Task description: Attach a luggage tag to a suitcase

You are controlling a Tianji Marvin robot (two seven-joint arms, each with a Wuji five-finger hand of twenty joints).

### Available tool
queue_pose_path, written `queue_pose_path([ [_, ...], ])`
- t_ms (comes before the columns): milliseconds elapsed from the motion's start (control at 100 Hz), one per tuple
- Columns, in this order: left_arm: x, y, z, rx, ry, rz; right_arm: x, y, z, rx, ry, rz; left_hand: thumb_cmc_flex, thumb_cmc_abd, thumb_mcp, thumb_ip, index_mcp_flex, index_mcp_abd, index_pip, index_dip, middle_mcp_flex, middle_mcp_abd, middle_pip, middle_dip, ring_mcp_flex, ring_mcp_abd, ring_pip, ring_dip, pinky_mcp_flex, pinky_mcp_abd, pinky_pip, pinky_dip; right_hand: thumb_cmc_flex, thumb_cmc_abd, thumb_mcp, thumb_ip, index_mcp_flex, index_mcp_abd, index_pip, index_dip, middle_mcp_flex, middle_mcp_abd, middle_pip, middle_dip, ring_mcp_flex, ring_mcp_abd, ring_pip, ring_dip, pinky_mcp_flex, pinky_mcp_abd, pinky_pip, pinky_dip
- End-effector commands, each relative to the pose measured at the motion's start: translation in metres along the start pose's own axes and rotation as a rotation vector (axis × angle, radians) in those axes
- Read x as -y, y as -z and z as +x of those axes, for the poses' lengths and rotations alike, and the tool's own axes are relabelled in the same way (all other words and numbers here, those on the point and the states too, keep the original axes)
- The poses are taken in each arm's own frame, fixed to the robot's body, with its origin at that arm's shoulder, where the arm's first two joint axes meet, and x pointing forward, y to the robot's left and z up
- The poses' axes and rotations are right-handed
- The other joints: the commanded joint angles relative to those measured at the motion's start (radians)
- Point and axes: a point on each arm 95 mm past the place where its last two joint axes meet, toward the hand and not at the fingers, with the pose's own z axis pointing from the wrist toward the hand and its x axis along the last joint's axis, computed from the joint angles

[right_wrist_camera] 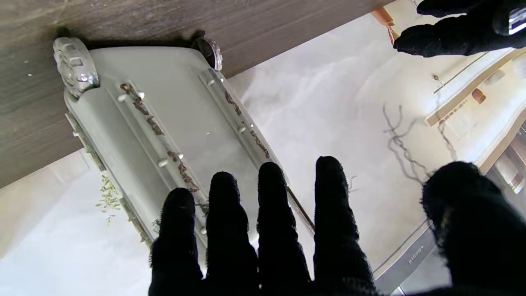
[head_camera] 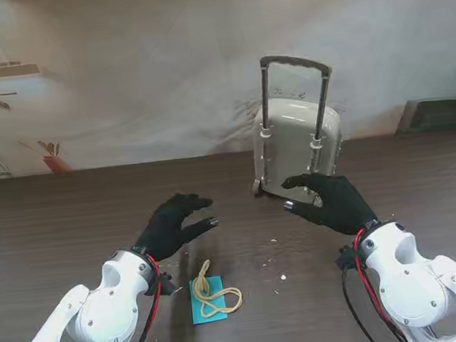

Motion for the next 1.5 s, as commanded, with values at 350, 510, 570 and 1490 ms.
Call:
queue_pose_path([
  [350, 0.002, -0.001, 0.007, -0.036, 0.012, 0.001, 0.0, 0.012, 0.003, 0.013, 0.016, -0.013, -0.001, 0.037, -0.022, -0.017, -0.004, -0.006, -0.003, -0.016, 0.005, -0.021, -0.033, -0.025, -0.032, -0.025, -0.015, 0.032, -0.005, -0.068, -0.018, 0.012, -0.032, 0.017, -0.019, -0.025, -0.01, -0.011, 0.009, -0.03, -0.014, -0.014, -0.021, -0.017, -0.002, -0.009, -0.005, -0.015, 0.001, -0.026, -0.018, 0.015],
  [510, 0.006, -0.001, 0.009, -0.047, 0.003, 0.024, -0.002, 0.015, 0.009, -0.011, 0.02, -0.052, 0.0, 0.036, -0.022, -0.016, -0.002, -0.005, -0.003, -0.016, 0.009, -0.019, -0.035, -0.024, -0.032, -0.025, -0.012, 0.034, -0.003, -0.068, -0.018, 0.012, -0.028, 0.01, -0.012, -0.023, 0.0, -0.009, 0.014, -0.029, 0.001, -0.009, -0.011, -0.013, 0.014, -0.003, 0.002, -0.013, 0.011, -0.021, -0.013, 0.018],
  [570, 0.008, -0.001, 0.009, -0.049, 0.005, 0.031, -0.003, 0.017, 0.012, -0.024, 0.026, -0.058, 0.001, 0.036, -0.021, -0.016, 0.002, -0.005, -0.001, -0.015, 0.012, -0.02, -0.035, -0.024, -0.031, -0.026, -0.012, 0.034, -0.003, -0.068, -0.018, 0.012, -0.03, 0.008, -0.01, -0.023, 0.003, -0.008, 0.015, -0.029, 0.006, -0.008, -0.008, -0.011, 0.018, -0.003, 0.004, -0.012, 0.014, -0.019, -0.011, 0.019],
  [1490, 0.02, 0.018, 0.005, -0.047, 0.028, 0.1, -0.153, -0.04, 0.08, -0.199, 0.411, -0.379, 0.02, 0.027, -0.019, -0.01, 0.034, 0.002, 0.006, -0.011, 0.045, -0.01, -0.037, -0.019, -0.026, -0.019, 0.016, 0.053, 0.011, -0.067, -0.016, 0.011, -0.017, -0.066, 0.05, -0.024, 0.025, 0.001, 0.036, -0.023, 0.031, -0.005, 0.034, 0.009, 0.077, 0.006, 0.046, -0.001, 0.053, -0.006, 0.072, 0.009],
])
